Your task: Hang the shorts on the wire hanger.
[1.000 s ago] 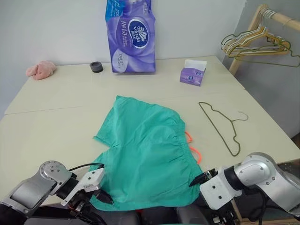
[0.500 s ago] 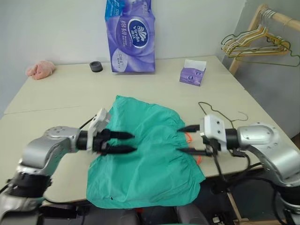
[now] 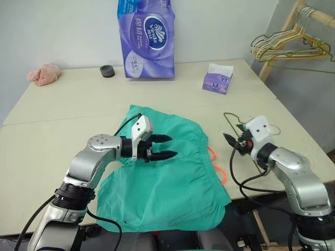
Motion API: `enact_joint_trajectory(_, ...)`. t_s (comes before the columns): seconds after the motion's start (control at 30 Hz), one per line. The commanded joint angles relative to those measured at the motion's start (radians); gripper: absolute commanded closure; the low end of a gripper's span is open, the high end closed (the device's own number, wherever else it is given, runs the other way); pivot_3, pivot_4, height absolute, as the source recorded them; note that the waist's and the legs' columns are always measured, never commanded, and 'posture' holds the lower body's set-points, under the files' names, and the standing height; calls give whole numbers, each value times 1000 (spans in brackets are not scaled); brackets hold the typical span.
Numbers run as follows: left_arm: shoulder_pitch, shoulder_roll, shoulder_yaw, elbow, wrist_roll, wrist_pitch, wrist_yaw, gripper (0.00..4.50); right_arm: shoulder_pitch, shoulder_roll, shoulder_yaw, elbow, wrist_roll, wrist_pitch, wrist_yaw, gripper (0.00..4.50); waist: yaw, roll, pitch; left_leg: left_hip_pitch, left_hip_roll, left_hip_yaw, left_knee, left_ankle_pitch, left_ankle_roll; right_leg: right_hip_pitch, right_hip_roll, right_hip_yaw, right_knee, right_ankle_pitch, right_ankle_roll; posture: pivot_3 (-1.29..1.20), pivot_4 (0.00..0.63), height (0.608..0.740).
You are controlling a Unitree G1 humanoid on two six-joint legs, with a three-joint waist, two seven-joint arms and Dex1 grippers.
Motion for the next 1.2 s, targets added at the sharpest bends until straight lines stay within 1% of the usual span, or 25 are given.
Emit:
enact_joint_trajectory(0.03, -46, 23, -59, 0, 82, -136, -86, 1244, 62, -37, -85, -61, 24, 72, 1, 1541, -1, 1, 0, 1, -1, 1, 0, 0, 0, 0, 0, 0, 0, 0, 0, -175, 88, 740)
enact_joint_trajectory(0.13, -74, 16, -89, 28, 132, -215, -113, 1244, 91, -28, -143, -64, 67, 146, 0, 1541, -7, 2, 0, 1, -1, 2, 0, 0, 0, 1, 2, 2, -1, 0, 0, -188, 91, 740)
enact_joint_trajectory(0.27, -114, -10, -98, 41, 135, -246, -139, 1244, 121, -33, -186, -57, 92, 240, -13, 1541, -20, 2, 0, 2, 0, 2, 1, 0, 1, 1, 3, 3, -1, 0, 3, -195, 93, 740)
enact_joint_trajectory(0.37, -123, -19, -96, 45, 132, -252, -156, 1244, 127, -36, -187, -41, 102, 269, -16, 1541, -29, 2, 0, 2, 1, 2, 1, 1, 1, 2, 4, 3, -1, 0, 4, -195, 93, 740)
enact_joint_trajectory(0.5, -121, -26, -95, 64, 141, -273, -160, 1244, 123, -18, -188, 12, 120, 255, -15, 1541, -32, 3, 0, 2, 1, 2, 1, 1, 1, 2, 4, 3, -1, 0, 4, -195, 93, 740)
enact_joint_trajectory(0.63, -114, -33, -91, 76, 148, -289, -154, 1244, 116, -65, -141, 87, 114, 228, 5, 1541, -32, 3, 0, 2, 1, 2, 1, 1, 1, 2, 4, 3, -1, -1, 4, -192, 95, 740)
enact_joint_trajectory(0.73, -114, -38, -89, 80, 153, -291, -150, 1244, 95, -83, -139, 138, 137, 249, 21, 1541, -32, 3, 0, 3, 1, 2, 1, 1, 1, 3, 4, 3, -1, -1, 4, -193, 94, 740)
enact_joint_trajectory(0.83, -113, -44, -93, 85, 161, -299, -145, 1206, 68, -110, -137, 208, 170, 287, 60, 2104, -32, 3, 0, 5, 1, 2, 2, 1, 1, 6, 4, 2, -2, 0, 4, -195, 94, 740)
enact_joint_trajectory(0.93, -114, -51, -97, 86, 167, -300, -139, 1206, 64, -155, -101, 260, 182, 297, 99, 3062, -32, 2, 0, 13, 1, 1, 1, 0, 1, 15, 4, 2, -4, -1, 5, -199, 94, 740)
enact_joint_trajectory(1.07, -116, -65, -96, 82, 176, -290, -117, 1206, 51, -191, -62, 307, 174, 284, 115, 4319, -31, 0, -1, 17, 1, 1, 0, 0, 1, 19, 4, 2, -5, -1, 5, -191, 92, 740)
enact_joint_trajectory(1.1, -116, -69, -93, 80, 176, -280, -108, 1206, 44, -187, -65, 317, 173, 280, 109, 4459, -31, 0, -2, 18, 1, 2, 0, 0, 1, 19, 4, 2, -5, -1, 5, -191, 92, 740)
enact_joint_trajectory(1.2, -117, -80, -76, 84, 181, -247, -62, 1206, 22, -168, -84, 337, 148, 240, 61, 4459, -30, -4, -4, 18, 1, 1, 0, 0, 1, 19, 4, 2, -5, -1, 5, -187, 92, 740)
